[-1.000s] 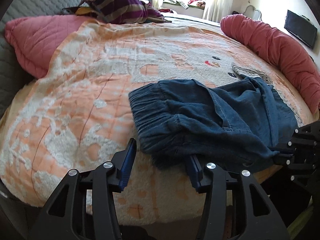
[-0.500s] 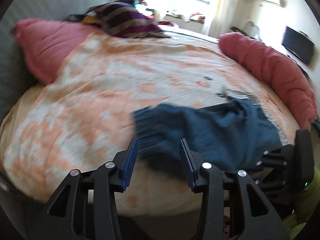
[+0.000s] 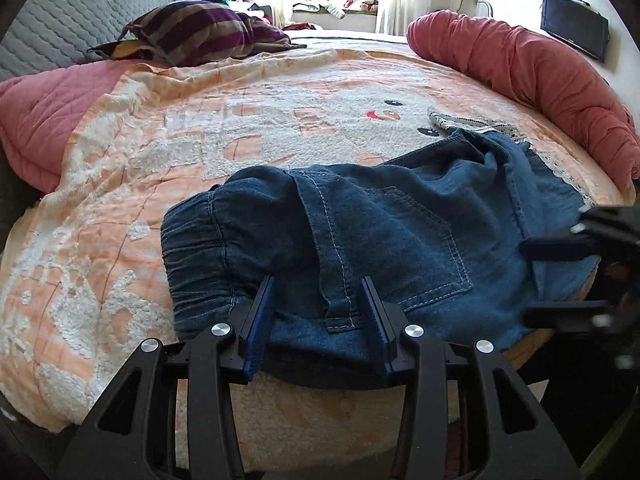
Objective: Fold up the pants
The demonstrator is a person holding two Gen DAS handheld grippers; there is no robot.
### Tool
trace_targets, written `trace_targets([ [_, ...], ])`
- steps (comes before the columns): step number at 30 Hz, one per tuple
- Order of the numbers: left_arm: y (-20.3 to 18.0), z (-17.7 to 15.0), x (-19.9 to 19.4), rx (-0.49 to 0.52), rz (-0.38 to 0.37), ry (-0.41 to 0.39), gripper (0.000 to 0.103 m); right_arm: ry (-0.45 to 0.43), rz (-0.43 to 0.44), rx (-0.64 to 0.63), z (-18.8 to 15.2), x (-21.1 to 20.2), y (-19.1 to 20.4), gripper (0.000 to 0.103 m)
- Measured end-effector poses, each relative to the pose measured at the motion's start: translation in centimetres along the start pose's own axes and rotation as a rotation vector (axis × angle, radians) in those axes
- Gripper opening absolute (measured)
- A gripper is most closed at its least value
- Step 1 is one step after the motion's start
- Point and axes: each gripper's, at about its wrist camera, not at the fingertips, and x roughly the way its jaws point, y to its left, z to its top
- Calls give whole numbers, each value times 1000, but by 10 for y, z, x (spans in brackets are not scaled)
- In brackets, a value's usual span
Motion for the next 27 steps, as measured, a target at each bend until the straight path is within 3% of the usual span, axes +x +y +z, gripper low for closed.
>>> trace_targets([
  [2,0,0,0,2,-3,-10,41,114,-44,9,-11,26,-3,38],
  [6,-2,0,0,9,4,-19,41,110,-42,12,-13,26,0,39],
  [11,3,3,-22,-52,-31,-52,44,24,-39,30,-9,-3,-3,47],
  [14,1,7,-40,-59,-26,-80,53,-25,-61,65,-5,-19,-14,50],
  [21,-16,20,-66,-44,-71,-117,63,-117,-184,159,-11,-59,-48,61],
  [27,-56,31,-47,-5,-211,-64,65,-171,-280,245,-10,-82,-87,67],
])
